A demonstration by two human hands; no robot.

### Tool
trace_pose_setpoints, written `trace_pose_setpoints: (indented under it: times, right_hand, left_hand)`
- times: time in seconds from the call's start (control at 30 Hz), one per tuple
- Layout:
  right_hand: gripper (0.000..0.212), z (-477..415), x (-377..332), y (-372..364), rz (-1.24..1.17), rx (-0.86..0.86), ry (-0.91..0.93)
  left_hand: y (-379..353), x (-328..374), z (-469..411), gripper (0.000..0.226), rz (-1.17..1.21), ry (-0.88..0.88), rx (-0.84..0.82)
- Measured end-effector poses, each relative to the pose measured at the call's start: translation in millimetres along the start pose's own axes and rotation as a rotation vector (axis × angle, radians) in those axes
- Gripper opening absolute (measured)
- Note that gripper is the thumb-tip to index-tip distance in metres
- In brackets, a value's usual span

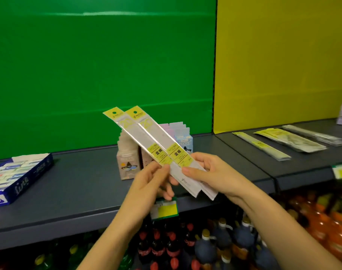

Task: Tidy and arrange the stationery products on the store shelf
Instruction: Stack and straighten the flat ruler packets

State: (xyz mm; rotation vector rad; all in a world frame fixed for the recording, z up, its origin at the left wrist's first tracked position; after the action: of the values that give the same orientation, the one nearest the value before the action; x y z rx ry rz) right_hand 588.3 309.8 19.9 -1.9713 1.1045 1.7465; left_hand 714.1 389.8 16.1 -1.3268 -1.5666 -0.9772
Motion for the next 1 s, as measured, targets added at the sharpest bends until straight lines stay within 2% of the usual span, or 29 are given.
trace_pose_setpoints:
  times: [0.23,0.5,0.6,0.8,0.93,1.0]
  right_hand:
    - [0.010,32.9,16.7,91.3,-0.039,0.234,-0.053]
    - [0.026,56.6,43.8,250.2,0.119,0.467,-0.214]
    - [0.020,56.3,53.1,291.4,0.111,0.463,-0.225]
    - [0.024,38.7,78.8,327.2,0.114,0.440,-0.252]
    - [0.035,25.7,93.7,324.2,0.148,0.394,-0.278]
    - [0.041,20.8,97.5,317.7,0.166,0.358,-0.286]
  left_hand:
    - [-89.0,-7.3,-63.4,0.021,-0.077,-0.014,-0.076]
    - [-204.3,-36.0,-165.8,0.024,-0.208,0.174,-0.126]
    - [-237.0,-54.1,-196.1,0.029,-0.293,0.264,-0.162]
    - [-259.7,-82.9,-226.0,0.038,-0.554,0.410,-0.137]
    - [-262.5,-91.5,-234.9,0.019,-0.650,0.450,-0.118]
    - [-266.0,-94.8,-236.8,0.017,-0.724,0.443,-0.112]
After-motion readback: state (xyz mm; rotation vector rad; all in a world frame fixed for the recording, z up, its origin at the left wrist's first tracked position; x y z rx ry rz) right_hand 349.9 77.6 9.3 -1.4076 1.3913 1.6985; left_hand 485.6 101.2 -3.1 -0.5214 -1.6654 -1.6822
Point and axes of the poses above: each hand's wrist, its own z-axis away from the middle knuckle, its own y-axis out of the back of the hand, x = y × z, the point moved 5 cm from there along -z, towards the middle knuckle, and after that the axes turned 4 degrees about -x, right-handed, at the moved point
